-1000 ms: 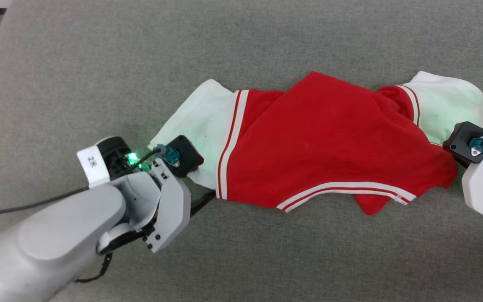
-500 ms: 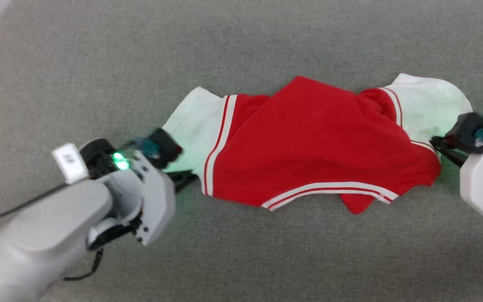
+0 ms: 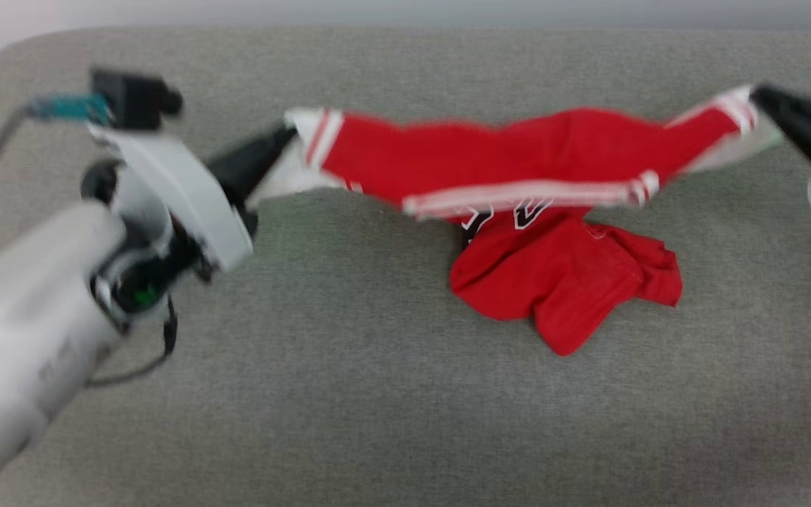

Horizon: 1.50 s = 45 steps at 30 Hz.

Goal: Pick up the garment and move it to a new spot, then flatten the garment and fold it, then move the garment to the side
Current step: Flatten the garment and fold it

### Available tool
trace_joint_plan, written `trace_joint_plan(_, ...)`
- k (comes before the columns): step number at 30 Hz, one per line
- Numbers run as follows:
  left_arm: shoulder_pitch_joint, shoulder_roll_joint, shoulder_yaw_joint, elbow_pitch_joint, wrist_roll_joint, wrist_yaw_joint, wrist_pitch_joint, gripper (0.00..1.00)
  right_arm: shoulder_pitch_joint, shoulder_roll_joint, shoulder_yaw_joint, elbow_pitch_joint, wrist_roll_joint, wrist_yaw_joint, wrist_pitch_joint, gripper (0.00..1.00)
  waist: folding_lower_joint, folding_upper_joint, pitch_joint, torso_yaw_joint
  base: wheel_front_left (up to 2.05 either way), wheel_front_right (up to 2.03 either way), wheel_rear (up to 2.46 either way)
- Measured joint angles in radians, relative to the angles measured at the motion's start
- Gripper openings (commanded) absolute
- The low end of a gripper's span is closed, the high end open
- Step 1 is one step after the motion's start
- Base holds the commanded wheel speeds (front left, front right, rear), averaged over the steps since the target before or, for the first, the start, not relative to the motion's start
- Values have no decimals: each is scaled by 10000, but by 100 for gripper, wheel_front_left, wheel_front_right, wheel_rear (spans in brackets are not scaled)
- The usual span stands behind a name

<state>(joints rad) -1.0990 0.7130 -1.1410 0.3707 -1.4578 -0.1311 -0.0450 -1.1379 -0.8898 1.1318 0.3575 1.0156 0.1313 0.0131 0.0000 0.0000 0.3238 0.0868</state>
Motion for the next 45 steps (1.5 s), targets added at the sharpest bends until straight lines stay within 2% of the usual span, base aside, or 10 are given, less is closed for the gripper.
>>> trace_joint_plan(3,-648,-583,562,1049,-681,0,10,0,-340,978,-920,1212,978,0,-148,0,0,0,87,-149,0,0,0)
trace_joint_plan(6,-1560,-1279,1191,2429,-1283,4,92,0,-1104,2234,-1797,2635,1588,-2,-305,0,0,0,211,-321,0,0,0)
trace_joint_plan(11,-3592,-1998,2297,4700,-1555,13,-780,0,-3159,4050,-2638,4920,1371,0,-895,0,0,0,300,-767,0,0,0)
trace_joint_plan(16,-5228,-2322,2702,5636,-1193,8,-1651,0,-5010,4763,-3172,6683,729,0,-1979,0,0,0,125,-1054,0,0,0)
trace_joint_plan(20,-5281,-2349,2660,5521,-1147,6,-1536,0,-5321,5045,-3135,7135,489,0,-2203,0,0,0,-194,-1088,0,0,0)
trace_joint_plan(24,-4001,-2174,2056,4721,-1035,6,-869,0,-4521,4905,-2771,6901,525,-2,-1956,0,0,0,-481,-1055,0,0,0)
trace_joint_plan(28,-2175,-1515,1400,3609,-803,6,-825,0,-3015,4489,-2245,6119,834,0,-1434,0,0,0,-615,-1006,0,0,0)
trace_joint_plan(32,-172,-928,1108,1987,-1131,6,-995,0,-1142,3810,-1902,5158,1290,0,-1012,0,0,0,-652,-1009,0,0,0)
trace_joint_plan(38,2282,470,757,-360,-1287,6,-1515,0,1330,2855,-1592,3455,1893,0,-690,0,0,0,-830,-1117,0,0,0)
trace_joint_plan(45,4299,1946,652,-2761,-1425,6,-1933,0,3381,1647,-1820,1620,2391,0,-474,0,0,0,-1171,-1262,0,0,0)
